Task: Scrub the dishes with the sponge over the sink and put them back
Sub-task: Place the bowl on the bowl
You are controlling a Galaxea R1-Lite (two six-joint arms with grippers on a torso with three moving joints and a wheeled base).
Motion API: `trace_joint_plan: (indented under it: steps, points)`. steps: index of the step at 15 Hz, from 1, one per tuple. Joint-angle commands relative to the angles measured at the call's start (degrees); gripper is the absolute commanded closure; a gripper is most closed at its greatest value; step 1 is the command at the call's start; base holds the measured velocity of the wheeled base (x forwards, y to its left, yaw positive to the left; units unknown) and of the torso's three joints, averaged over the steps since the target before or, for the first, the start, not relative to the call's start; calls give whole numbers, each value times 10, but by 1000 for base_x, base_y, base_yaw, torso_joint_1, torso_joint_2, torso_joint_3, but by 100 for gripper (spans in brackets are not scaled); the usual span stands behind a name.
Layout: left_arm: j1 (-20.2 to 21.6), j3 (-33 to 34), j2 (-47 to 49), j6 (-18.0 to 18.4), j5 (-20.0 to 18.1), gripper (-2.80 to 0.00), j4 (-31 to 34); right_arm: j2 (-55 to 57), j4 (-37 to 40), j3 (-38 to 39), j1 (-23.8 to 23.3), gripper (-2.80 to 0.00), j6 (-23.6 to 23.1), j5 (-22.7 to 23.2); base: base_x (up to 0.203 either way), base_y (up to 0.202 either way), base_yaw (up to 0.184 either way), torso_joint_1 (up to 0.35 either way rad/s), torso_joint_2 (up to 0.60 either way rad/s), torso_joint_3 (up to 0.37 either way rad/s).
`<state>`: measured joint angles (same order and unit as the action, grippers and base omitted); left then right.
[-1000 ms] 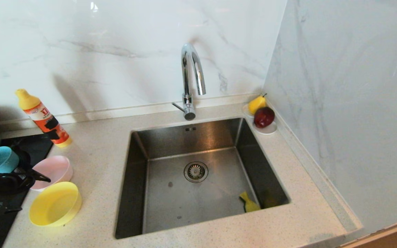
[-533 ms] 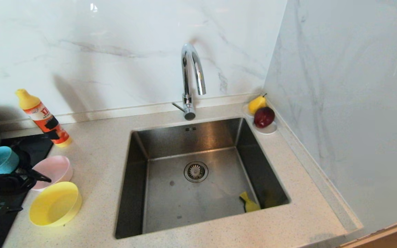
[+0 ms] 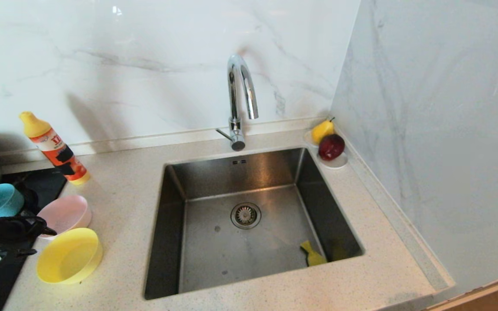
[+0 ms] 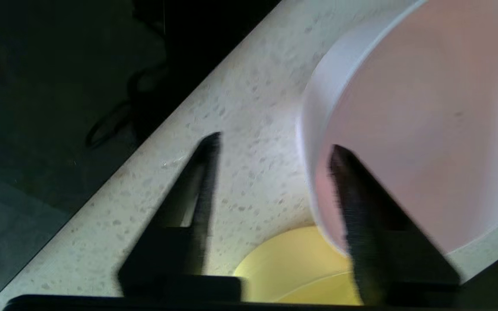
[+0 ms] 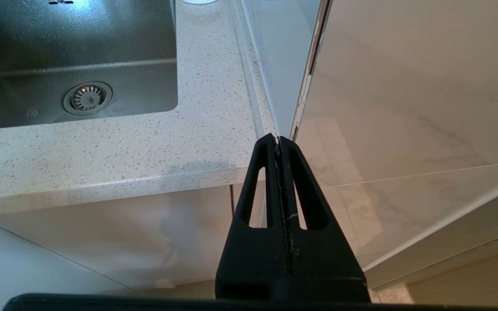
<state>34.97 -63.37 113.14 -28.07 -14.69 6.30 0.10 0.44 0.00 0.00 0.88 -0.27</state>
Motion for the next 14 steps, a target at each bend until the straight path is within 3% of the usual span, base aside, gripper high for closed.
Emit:
trace_joint_plan:
  steps: [1, 10, 14]
  points:
    - [4, -16, 1, -2, 4, 0, 1, 1, 0, 0, 0, 0, 0, 0, 0, 0, 0, 0, 0, 0]
    - [29, -56, -12, -4, 6, 0, 13, 1, 0, 0, 0, 0, 0, 0, 0, 0, 0, 0, 0, 0]
    - [35, -93, -72, -5, 5, 0, 65, 0, 0, 0, 0, 0, 0, 0, 0, 0, 0, 0, 0, 0]
